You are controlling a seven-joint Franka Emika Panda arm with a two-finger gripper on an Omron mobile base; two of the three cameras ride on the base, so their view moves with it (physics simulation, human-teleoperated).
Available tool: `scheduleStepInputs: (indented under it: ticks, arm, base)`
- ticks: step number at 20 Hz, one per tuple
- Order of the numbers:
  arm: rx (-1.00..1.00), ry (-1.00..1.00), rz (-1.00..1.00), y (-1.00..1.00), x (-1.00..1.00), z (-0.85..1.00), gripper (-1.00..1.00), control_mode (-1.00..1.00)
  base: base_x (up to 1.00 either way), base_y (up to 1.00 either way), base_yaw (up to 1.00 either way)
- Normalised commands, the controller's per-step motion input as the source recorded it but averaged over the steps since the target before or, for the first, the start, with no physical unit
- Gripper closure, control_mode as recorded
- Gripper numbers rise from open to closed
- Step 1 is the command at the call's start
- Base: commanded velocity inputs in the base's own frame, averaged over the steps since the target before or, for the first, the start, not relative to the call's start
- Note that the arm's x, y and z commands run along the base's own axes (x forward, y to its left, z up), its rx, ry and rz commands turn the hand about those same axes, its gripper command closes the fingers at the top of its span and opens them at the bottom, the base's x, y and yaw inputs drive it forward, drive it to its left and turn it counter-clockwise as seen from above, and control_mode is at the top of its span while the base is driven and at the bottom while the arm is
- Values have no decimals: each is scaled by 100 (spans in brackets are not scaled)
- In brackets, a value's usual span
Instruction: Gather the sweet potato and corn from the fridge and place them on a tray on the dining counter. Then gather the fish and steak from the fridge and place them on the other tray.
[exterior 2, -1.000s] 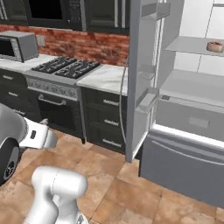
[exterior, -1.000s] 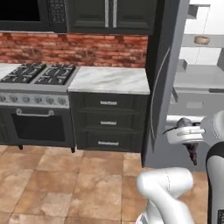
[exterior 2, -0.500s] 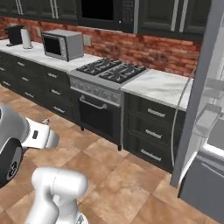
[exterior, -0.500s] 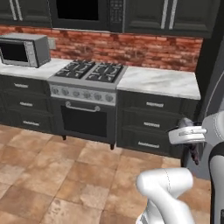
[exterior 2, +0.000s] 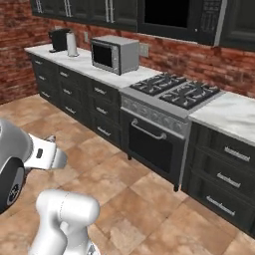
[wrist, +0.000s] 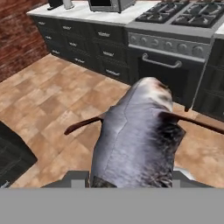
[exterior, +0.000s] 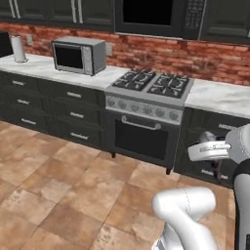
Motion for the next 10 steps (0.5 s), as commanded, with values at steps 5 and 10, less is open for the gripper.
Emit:
scheduleStepInputs:
  ticks: [5, 10]
  arm:
    - [0, 0, 0, 0, 0, 0, 100, 100]
    - [0, 0, 0, 0, 0, 0, 100, 100]
  base:
    - [84, 46, 28]
    - [84, 44, 28]
